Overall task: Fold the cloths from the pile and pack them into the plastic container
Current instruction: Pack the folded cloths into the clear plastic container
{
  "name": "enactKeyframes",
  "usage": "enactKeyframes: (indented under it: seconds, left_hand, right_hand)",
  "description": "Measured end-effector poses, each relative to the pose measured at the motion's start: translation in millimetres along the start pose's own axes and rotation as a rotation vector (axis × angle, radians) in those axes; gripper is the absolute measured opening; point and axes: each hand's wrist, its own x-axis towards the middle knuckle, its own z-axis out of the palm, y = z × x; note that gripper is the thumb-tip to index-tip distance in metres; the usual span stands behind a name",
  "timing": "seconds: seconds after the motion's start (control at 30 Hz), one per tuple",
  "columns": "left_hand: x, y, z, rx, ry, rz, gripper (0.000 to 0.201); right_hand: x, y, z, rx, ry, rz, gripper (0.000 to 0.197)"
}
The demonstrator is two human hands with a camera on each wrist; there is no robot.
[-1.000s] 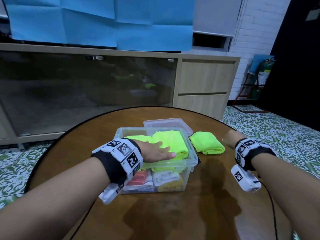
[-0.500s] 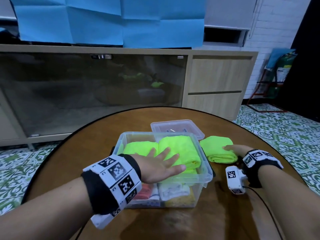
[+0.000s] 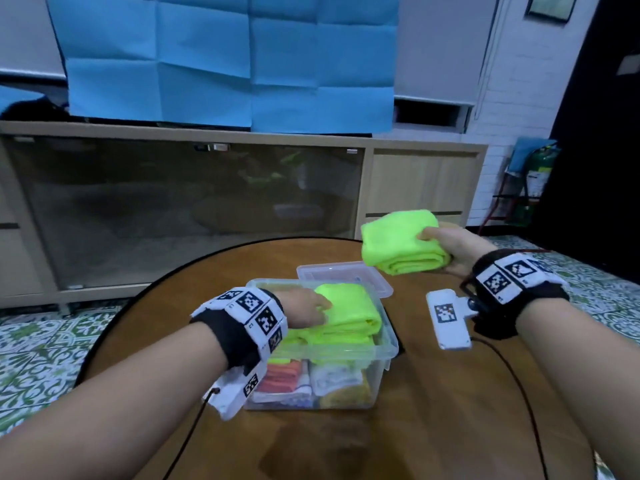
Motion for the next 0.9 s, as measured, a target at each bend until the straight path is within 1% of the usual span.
enactKeyframes:
  seconds: [0.03, 0.07, 0.13, 0.17, 0.2, 0.23, 0.3, 0.33, 0.4, 0.47, 0.5, 0.53, 0.6, 0.67, 0.77, 0.87, 0.9]
  left_hand:
    - [0.3, -3.0, -7.2, -0.031, 0.09, -0.042, 0.035]
    - [-0.1, -6.3, -13.3, -0.096, 0.184, -0.087, 0.029]
    - [-7.2, -12.3, -21.4, -0.309, 0.373, -0.155, 0.03]
    - [-11.3, -14.3, -24.0, -0.419, 0.434, -0.164, 0.031]
    - [-14.3, -15.6, -25.8, -0.518, 0.463, -0.161, 0.03]
    - [-16.9, -15.5, -26.6, -0.597, 0.459, -0.157, 0.031]
    - [-21.9, -13.9, -24.0, -0.718, 0.42, -0.157, 0.043]
    - [-22.0, -14.8, -22.6, -0.779, 0.406, -0.163, 0.05]
    - [-19.5, -21.0, -19.0, -0.851, 0.405, -0.184, 0.059]
    - [-16.4, -31.7, -16.1, -0.815, 0.41, -0.202, 0.061]
    - [-16.2, -37.0, -14.7, -0.789, 0.4, -0.219, 0.06]
    - [-15.5, -42.8, -13.2, -0.781, 0.406, -0.231, 0.059]
    - [-15.3, -51.1, -8.7, -0.801, 0.4, -0.238, 0.056]
    - [-15.0, -55.3, -4.8, -0.774, 0.379, -0.246, 0.055]
    - [-8.7, -60.2, 0.7, -0.783, 0.36, -0.254, 0.057]
    - [-8.5, -54.9, 2.0, -0.829, 0.349, -0.277, 0.051]
    - [-9.8, -52.6, 1.8, -0.845, 0.355, -0.289, 0.048]
  right_hand:
    - [-9.2, -6.3, 12.4, -0.011, -0.035, -0.034, 0.03]
    - [-17.2, -10.7, 24.5, -0.051, -0.039, -0.057, 0.033]
    - [-27.6, -12.6, 46.0, -0.107, -0.046, -0.105, 0.04]
    - [-31.1, -10.8, 56.3, -0.108, -0.058, -0.113, 0.043]
    - [-35.5, -9.2, 66.4, -0.106, -0.078, -0.103, 0.046]
    - [-40.6, -6.7, 77.0, -0.098, -0.101, -0.088, 0.048]
    - [-49.2, 1.9, 98.9, -0.066, -0.152, -0.033, 0.047]
    - [-53.9, 6.6, 109.4, -0.036, -0.187, 0.012, 0.046]
    - [-57.0, 17.6, 129.2, 0.062, -0.242, 0.105, 0.042]
    - [-61.7, 24.3, 144.5, 0.124, -0.281, 0.169, 0.022]
    - [-63.0, 26.6, 149.4, 0.118, -0.31, 0.193, 0.012]
    - [-63.8, 29.0, 153.5, 0.087, -0.348, 0.211, 0.006]
    - [-64.7, 29.8, 157.0, 0.012, -0.37, 0.223, 0.008]
    - [-62.4, 32.4, 156.1, -0.054, -0.333, 0.213, 0.014]
    - [-62.7, 35.9, 154.3, -0.123, -0.328, 0.211, 0.012]
    - [-59.5, 40.2, 156.2, -0.23, -0.278, 0.113, 0.032]
    - [-59.8, 41.9, 156.2, -0.303, -0.26, 0.065, 0.039]
